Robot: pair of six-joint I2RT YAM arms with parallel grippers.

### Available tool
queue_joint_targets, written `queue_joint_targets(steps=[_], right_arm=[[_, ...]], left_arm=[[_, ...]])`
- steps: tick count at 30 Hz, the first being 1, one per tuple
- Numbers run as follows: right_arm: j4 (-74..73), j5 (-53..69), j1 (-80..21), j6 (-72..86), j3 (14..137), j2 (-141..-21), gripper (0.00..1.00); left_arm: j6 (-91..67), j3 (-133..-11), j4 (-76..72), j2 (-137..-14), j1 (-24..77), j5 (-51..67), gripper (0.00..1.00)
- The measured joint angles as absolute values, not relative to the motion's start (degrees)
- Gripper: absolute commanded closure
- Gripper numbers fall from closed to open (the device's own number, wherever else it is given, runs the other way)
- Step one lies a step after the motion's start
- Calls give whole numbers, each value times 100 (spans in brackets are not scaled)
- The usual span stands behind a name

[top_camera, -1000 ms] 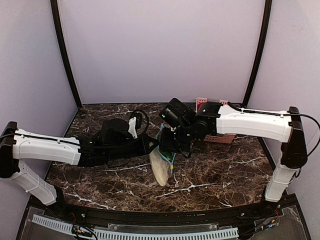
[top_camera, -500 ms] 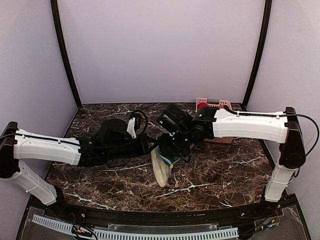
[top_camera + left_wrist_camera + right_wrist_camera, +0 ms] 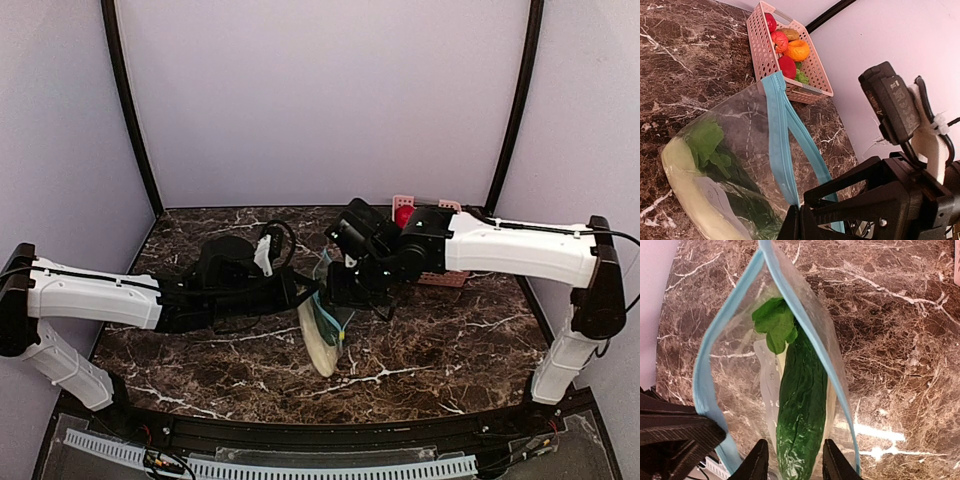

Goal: Place the food in the zip-top bag and seal the zipper
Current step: Place the fake vegetable in the zipper food storage bag.

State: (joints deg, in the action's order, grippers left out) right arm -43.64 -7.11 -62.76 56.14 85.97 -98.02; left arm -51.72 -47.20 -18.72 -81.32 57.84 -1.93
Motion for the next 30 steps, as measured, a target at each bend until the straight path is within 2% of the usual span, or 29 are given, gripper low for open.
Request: queue_joint_targets(steps=[4, 15, 30], right_arm=[[-4383, -574, -6276, 5535, 8462, -9828, 76], [-4327, 43, -6276, 5181, 8462, -10210, 86], [-4174, 368, -6243, 4984, 8364, -10516, 86]], left_arm=[[-5172, -4720, -1872, -8134, 5784, -172, 99], [-5172, -4720, -1868, -8136, 5784, -104, 99], [-5168, -4753, -1693, -8171, 5763, -93, 99]])
